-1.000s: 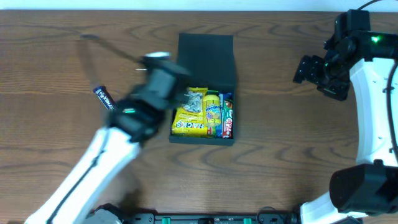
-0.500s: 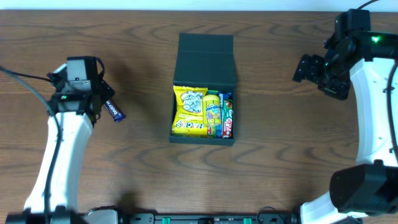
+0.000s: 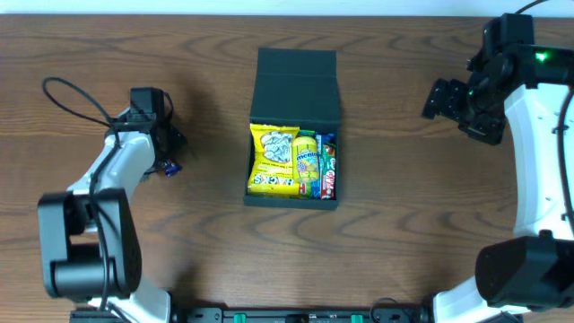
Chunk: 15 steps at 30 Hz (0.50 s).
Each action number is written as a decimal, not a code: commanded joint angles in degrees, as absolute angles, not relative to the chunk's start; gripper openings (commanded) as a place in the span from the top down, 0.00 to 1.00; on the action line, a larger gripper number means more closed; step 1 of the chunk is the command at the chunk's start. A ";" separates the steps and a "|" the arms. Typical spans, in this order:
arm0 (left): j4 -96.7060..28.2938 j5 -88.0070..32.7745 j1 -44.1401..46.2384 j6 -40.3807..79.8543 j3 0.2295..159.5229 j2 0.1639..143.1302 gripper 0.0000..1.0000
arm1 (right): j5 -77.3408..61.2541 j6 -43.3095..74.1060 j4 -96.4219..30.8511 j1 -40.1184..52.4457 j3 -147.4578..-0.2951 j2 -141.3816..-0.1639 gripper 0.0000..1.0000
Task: Pack container
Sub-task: 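Grasp the Dairy Milk bar with the left gripper and lift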
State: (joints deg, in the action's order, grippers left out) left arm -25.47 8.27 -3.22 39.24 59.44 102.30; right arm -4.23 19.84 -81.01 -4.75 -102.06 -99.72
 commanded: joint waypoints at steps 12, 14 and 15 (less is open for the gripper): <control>-25.63 2.90 -3.36 44.21 59.20 106.41 0.64 | -4.56 18.83 -81.06 -4.80 -102.26 -99.88 0.08; -25.85 2.57 -3.36 44.16 59.22 106.21 0.72 | -4.56 18.81 -81.06 -4.80 -102.26 -99.88 0.08; -25.91 2.17 -3.36 44.12 59.24 105.95 0.75 | -4.56 18.81 -81.06 -4.80 -102.26 -99.88 0.09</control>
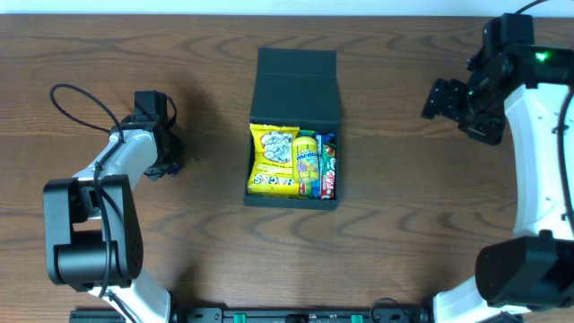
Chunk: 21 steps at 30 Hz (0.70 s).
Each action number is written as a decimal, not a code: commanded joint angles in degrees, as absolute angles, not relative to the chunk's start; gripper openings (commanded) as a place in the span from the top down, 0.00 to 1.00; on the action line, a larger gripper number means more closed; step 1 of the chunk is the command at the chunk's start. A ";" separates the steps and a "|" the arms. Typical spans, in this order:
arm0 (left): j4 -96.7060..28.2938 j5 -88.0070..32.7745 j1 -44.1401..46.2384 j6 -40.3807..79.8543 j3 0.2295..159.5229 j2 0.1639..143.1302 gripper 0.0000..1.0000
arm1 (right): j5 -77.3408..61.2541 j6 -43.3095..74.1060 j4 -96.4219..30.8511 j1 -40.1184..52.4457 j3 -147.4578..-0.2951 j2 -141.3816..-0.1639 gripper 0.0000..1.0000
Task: Pack container
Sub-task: 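Grasp the Dairy Milk bar with the left gripper and lift, then lower the blue Dairy Milk bar into the box's right side, release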
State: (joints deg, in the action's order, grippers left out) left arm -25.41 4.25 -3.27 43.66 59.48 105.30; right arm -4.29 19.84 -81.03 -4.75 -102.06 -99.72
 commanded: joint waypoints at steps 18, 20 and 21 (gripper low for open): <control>-24.53 1.45 14.81 29.63 59.53 82.78 0.94 | -4.56 19.27 -81.12 -9.08 -102.26 -99.85 0.09; -23.59 1.45 19.90 29.10 59.53 82.78 0.94 | -4.56 19.25 -81.28 -10.17 -102.26 -99.85 0.07; -23.00 1.48 23.09 29.10 59.53 83.11 0.94 | -4.56 19.22 -81.43 -10.76 -102.26 -99.85 0.06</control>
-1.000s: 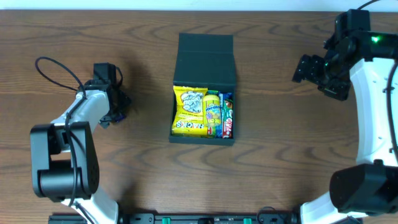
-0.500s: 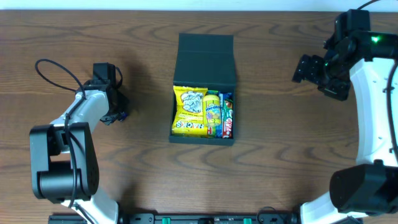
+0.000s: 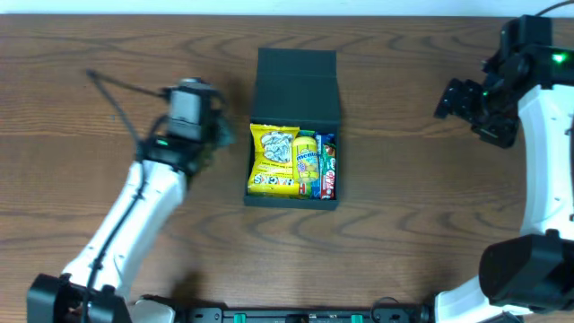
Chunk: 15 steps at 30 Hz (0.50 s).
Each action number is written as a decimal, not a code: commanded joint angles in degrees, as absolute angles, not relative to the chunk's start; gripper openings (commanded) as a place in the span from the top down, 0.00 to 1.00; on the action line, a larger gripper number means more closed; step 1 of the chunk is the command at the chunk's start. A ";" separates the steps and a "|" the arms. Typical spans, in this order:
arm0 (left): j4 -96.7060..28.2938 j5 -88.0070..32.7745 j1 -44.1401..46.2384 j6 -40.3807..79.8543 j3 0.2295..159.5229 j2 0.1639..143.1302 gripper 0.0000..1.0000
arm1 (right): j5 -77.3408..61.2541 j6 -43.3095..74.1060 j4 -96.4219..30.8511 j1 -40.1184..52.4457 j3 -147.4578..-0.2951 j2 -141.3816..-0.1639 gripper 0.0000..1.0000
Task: Pack container
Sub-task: 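Lower the blue Dairy Milk bar into the box's right side, release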
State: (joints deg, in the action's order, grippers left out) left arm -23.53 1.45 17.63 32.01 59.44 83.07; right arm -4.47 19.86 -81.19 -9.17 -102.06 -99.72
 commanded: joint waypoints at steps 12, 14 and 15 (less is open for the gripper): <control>-10.92 0.34 44.91 28.32 60.03 92.68 0.94 | -4.56 19.20 -82.13 -12.45 -102.26 -99.85 0.02; -10.66 -1.17 45.41 28.51 60.95 94.96 0.94 | -4.56 19.20 -82.19 -12.45 -102.26 -99.85 0.02; -10.74 -1.61 45.41 28.80 61.58 96.07 0.94 | -4.56 19.20 -82.26 -12.45 -102.26 -99.85 0.02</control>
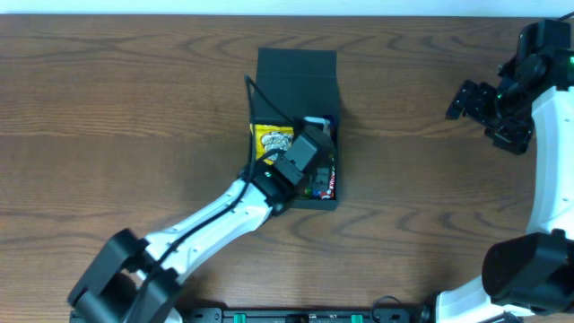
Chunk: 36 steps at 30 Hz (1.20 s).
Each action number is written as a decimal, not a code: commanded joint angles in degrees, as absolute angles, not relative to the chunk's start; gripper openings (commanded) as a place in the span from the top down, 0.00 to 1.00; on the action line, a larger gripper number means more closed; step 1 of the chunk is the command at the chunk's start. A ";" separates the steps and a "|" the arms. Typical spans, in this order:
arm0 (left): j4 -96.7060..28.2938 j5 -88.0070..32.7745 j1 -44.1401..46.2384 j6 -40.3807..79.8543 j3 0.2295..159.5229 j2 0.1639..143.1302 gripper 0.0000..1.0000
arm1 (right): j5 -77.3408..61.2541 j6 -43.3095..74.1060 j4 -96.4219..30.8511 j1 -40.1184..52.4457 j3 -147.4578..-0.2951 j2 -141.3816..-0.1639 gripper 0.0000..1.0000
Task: Pack container
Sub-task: 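Lower the blue Dairy Milk bar into the box's right side, release, then move both grippers to the box's raised lid edges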
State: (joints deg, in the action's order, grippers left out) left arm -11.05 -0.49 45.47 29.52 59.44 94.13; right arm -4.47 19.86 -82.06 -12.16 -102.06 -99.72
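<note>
The black box (328,203) stands at the table's middle with its lid (296,85) folded back. Inside lie a yellow snack bag (269,139) and candy bars (326,184), largely covered by my left arm. My left gripper (316,126) reaches over the box's back part; a small pale-blue thing shows at its tip, and the fingers themselves are hidden under the wrist. My right gripper (465,99) hangs over the far right of the table, away from the box, with nothing seen in it.
The brown wooden table (134,108) carries only the box. My left arm (215,220) crosses diagonally from the front left to the box. The right arm (547,135) stands along the right edge.
My left gripper has moved from just left of the box to over the box's inside. The right gripper has shifted slightly further right.
My left gripper stood at the left of the table beside a small blue item, then right over it. Half a second ago the item was gone from the table and the gripper was near the box's left side. Now it is over the box.
</note>
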 commanded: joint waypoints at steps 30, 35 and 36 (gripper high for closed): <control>-25.91 2.85 26.28 35.79 65.73 75.83 0.14 | -23.33 5.50 -78.13 -4.62 -100.20 -99.88 0.99; -31.55 2.72 16.84 35.77 65.73 71.48 0.09 | -28.91 4.21 -66.76 4.49 -91.50 -100.03 0.99; -32.75 2.70 15.77 35.77 65.73 71.26 0.08 | -29.74 4.21 -64.31 6.17 -89.25 -100.09 0.98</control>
